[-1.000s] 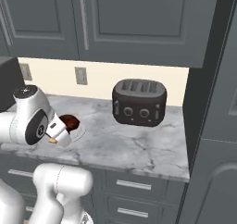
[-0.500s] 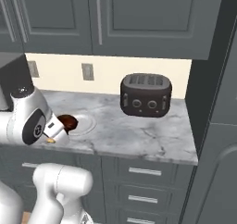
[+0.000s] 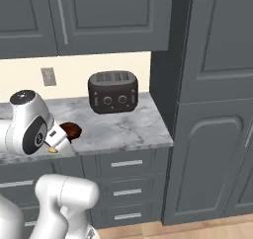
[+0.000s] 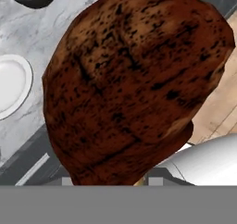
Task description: Place the steak on the counter behind the older steak on the same shelf of the fridge to maintain FIFO order. Close the fridge door when finished.
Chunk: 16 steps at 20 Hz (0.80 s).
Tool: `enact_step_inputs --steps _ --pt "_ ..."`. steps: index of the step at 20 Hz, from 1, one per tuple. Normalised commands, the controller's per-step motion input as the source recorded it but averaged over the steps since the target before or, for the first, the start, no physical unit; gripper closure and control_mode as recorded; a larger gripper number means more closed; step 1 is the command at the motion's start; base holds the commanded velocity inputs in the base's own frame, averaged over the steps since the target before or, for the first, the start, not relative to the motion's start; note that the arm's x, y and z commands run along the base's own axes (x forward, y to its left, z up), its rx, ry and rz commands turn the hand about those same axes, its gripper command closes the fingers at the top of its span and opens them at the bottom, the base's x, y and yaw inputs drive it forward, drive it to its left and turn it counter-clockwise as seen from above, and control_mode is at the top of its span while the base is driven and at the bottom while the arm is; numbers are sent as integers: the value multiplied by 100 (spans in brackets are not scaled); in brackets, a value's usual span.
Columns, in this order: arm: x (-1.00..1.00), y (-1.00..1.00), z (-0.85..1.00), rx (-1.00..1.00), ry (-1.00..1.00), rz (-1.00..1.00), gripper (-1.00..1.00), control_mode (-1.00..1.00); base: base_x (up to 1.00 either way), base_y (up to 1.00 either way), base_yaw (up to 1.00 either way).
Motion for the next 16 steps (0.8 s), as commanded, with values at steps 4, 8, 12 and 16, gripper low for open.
enact_step_inputs --steps 4,8,12,16 --pt "0 0 0 0 0 0 100 100 -15 7 -69" --pt "0 0 0 0 0 0 100 100 -19 9 -71" --pt "0 0 0 0 0 0 100 100 -16 3 -73" --pt "0 0 0 0 0 0 100 100 -10 1 -75"
